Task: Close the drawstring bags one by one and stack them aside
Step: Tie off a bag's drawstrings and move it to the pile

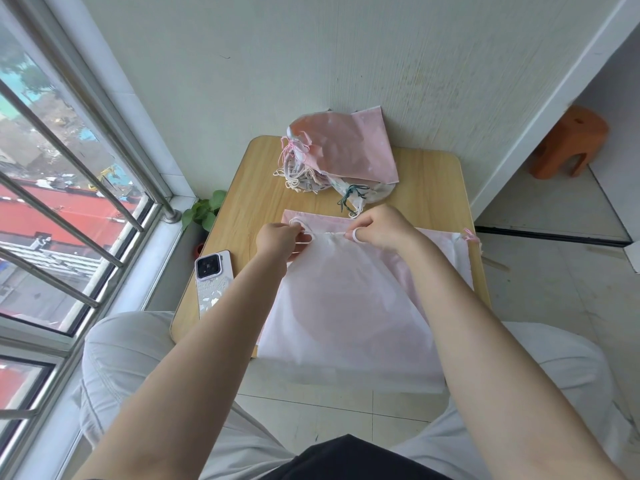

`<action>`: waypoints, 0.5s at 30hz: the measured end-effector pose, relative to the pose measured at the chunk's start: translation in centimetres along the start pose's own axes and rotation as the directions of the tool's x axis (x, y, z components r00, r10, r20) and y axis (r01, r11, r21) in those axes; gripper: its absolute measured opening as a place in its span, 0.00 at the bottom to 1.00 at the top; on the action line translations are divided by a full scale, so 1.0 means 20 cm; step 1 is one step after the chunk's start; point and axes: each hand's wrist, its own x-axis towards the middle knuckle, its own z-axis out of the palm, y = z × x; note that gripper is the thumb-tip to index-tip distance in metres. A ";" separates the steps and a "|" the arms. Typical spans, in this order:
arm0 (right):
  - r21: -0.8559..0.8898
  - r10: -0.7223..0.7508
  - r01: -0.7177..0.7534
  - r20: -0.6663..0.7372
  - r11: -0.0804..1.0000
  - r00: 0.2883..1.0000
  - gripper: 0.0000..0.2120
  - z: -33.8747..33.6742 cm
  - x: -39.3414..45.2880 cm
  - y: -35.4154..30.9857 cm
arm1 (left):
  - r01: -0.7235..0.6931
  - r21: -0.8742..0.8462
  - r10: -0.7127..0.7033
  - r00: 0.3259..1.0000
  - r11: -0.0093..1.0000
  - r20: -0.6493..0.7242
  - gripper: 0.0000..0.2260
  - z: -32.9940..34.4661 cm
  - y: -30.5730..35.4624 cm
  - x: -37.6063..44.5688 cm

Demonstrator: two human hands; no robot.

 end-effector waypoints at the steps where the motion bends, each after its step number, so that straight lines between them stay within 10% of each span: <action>1: 0.026 0.006 -0.006 -0.017 1.000 1.000 0.04 0.00 0.00 0.01 | 0.012 0.010 -0.012 1.000 1.000 -0.015 0.10 0.00 0.00 0.00; 7: 0.120 0.031 -0.027 -0.032 0.992 0.999 0.03 0.00 0.00 0.03 | -0.015 0.161 0.031 0.995 0.987 -0.095 0.05 -0.07 0.04 0.03; 11: 0.110 0.012 -0.005 -0.062 0.994 0.998 0.04 -0.02 0.00 0.04 | -0.113 0.595 0.271 0.945 0.795 -0.182 0.19 -0.13 0.05 0.04; 15: 0.094 -0.027 0.032 -0.063 0.995 0.998 0.07 -0.01 -0.01 0.01 | -0.554 0.589 0.466 0.828 0.589 0.313 0.18 -0.03 0.12 -0.04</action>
